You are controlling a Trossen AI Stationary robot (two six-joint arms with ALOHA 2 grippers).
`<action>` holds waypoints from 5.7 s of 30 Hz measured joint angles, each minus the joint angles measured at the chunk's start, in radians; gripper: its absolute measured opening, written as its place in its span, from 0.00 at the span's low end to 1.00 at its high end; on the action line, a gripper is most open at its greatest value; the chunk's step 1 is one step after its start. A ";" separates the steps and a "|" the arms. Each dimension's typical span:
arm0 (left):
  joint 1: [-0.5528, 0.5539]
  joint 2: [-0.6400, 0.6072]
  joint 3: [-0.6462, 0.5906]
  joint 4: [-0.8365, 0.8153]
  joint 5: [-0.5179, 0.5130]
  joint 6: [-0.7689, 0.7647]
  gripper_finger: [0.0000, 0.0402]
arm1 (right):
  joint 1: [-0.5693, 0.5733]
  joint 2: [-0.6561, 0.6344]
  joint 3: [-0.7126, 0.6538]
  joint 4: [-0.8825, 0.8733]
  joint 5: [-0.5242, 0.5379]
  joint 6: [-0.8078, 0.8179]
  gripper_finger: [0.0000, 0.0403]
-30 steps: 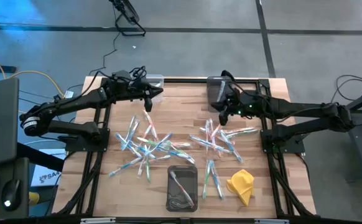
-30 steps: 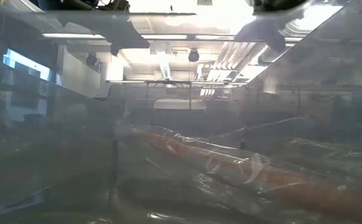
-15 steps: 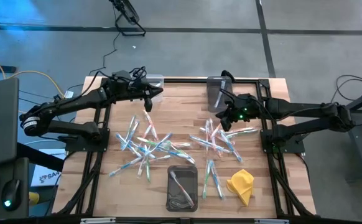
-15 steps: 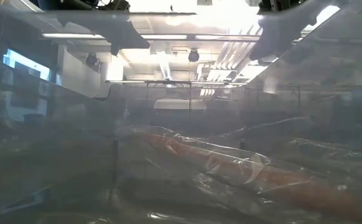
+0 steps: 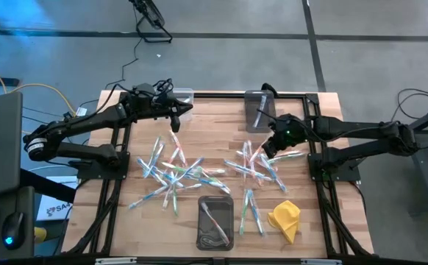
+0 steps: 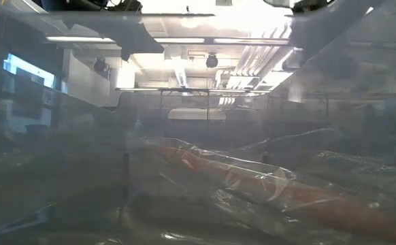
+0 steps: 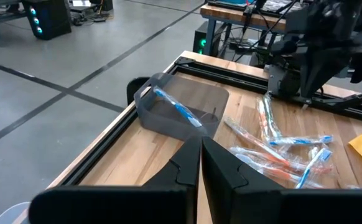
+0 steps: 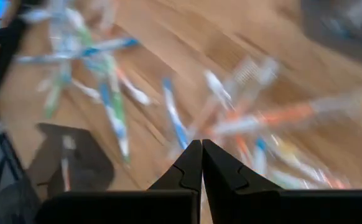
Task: Pick & Place Toothbrushes
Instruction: Put the blue toothbrush into the top black bin
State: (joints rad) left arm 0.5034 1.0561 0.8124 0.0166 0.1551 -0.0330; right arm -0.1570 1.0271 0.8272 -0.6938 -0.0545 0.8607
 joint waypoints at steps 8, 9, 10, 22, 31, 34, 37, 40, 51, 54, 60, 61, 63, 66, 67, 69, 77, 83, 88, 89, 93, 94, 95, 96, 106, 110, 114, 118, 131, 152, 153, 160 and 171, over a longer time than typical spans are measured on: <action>0.000 0.000 0.000 0.000 0.000 0.002 0.04 | 0.000 0.000 -0.001 -0.274 0.093 0.246 0.01; 0.000 0.000 0.000 0.000 0.000 0.002 0.04 | 0.000 0.000 -0.001 -0.298 0.104 0.258 0.01; 0.000 0.000 0.000 0.000 0.000 0.002 0.04 | 0.000 0.000 -0.001 -0.315 0.108 0.259 0.01; 0.000 0.000 0.000 -0.005 0.000 0.002 0.04 | 0.025 0.088 -0.001 -0.313 0.107 0.159 0.22; 0.000 0.000 0.000 -0.024 0.000 0.002 0.04 | 0.105 0.177 -0.001 -0.282 0.097 0.262 0.35; 0.000 0.000 0.000 -0.023 0.000 0.002 0.04 | 0.142 0.202 -0.001 -0.259 0.097 0.295 0.35; 0.000 0.000 0.000 -0.023 -0.010 0.002 0.04 | 0.178 0.225 -0.001 -0.233 0.099 0.319 0.34; 0.000 0.000 0.000 -0.023 -0.013 0.002 0.04 | 0.209 0.252 -0.001 -0.208 0.101 0.337 0.33; 0.000 0.000 0.000 -0.023 -0.017 0.002 0.04 | 0.261 0.397 -0.001 -0.188 0.105 0.376 0.33; 0.000 0.000 0.000 -0.023 -0.020 0.002 0.04 | 0.269 0.439 -0.001 -0.169 0.105 0.377 0.33; 0.000 0.000 0.000 -0.026 -0.020 0.002 0.04 | 0.282 0.512 -0.001 -0.138 0.104 0.377 0.33; 0.000 0.000 0.000 -0.027 -0.020 0.002 0.04 | 0.282 0.520 -0.001 -0.137 0.104 0.377 0.33; 0.000 0.000 0.000 -0.026 -0.020 0.002 0.04 | 0.282 0.535 -0.001 -0.134 0.104 0.377 0.33; 0.000 0.000 0.000 -0.027 -0.019 0.002 0.04 | 0.282 0.547 -0.001 -0.131 0.108 0.377 0.33; 0.000 0.000 0.000 -0.026 -0.019 0.002 0.04 | 0.282 0.549 -0.001 -0.131 0.108 0.377 0.33; 0.000 0.000 0.000 -0.027 -0.019 0.002 0.04 | 0.282 0.549 -0.001 -0.131 0.109 0.377 0.33; 0.000 0.000 0.000 -0.027 -0.019 0.002 0.04 | 0.282 0.549 -0.001 -0.132 0.128 0.377 0.33; 0.000 0.000 0.000 -0.026 -0.019 0.002 0.04 | 0.282 0.549 -0.001 -0.132 0.129 0.377 0.33; 0.000 0.000 0.000 -0.026 -0.019 0.002 0.04 | 0.282 0.549 -0.001 -0.132 0.131 0.377 0.33; 0.000 0.000 0.000 -0.026 -0.019 0.002 0.04 | 0.282 0.549 -0.001 -0.132 0.131 0.377 0.33; 0.000 0.000 0.000 -0.026 -0.019 0.002 0.04 | 0.282 0.549 -0.001 -0.132 0.131 0.377 0.28; 0.000 0.000 0.000 -0.026 -0.019 0.002 0.04 | 0.282 0.549 -0.001 -0.132 0.131 0.377 0.25; 0.000 0.000 0.000 -0.026 -0.019 0.002 0.04 | 0.282 0.549 -0.001 -0.132 0.131 0.377 0.23; 0.000 0.000 0.000 -0.027 -0.019 0.002 0.04 | 0.282 0.549 -0.001 -0.132 0.131 0.377 0.20; 0.000 0.000 0.000 -0.027 -0.018 0.002 0.04 | 0.282 0.548 0.000 -0.132 0.132 0.377 0.01; 0.000 0.000 0.000 -0.026 -0.015 0.002 0.04 | 0.282 0.548 0.000 -0.132 0.132 0.377 0.01; 0.000 0.000 0.000 -0.027 -0.015 0.002 0.04 | 0.282 0.542 -0.001 -0.134 0.131 0.377 0.01; 0.000 0.000 0.000 -0.027 -0.016 0.002 0.04 | 0.282 0.503 -0.001 -0.135 0.126 0.377 0.01; 0.000 0.000 0.000 -0.026 -0.022 0.002 0.04 | 0.281 0.218 -0.001 -0.137 0.161 0.342 0.01; 0.000 0.000 0.000 -0.026 -0.019 0.006 0.04 | 0.212 0.004 -0.001 0.125 0.399 0.215 0.01; 0.000 0.000 0.000 -0.026 -0.019 0.006 0.04 | 0.198 0.003 -0.001 0.143 0.401 0.198 0.01; 0.000 0.000 0.000 -0.026 -0.019 0.006 0.04 | 0.091 0.003 -0.001 0.273 0.430 0.067 0.01; 0.000 0.000 0.000 -0.026 -0.019 0.006 0.04 | -0.083 0.003 -0.001 0.439 0.435 -0.110 0.01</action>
State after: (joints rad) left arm 0.5035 1.0565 0.8124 -0.0093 0.1364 -0.0273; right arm -0.2402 1.0306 0.8265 -0.2546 0.3810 0.7503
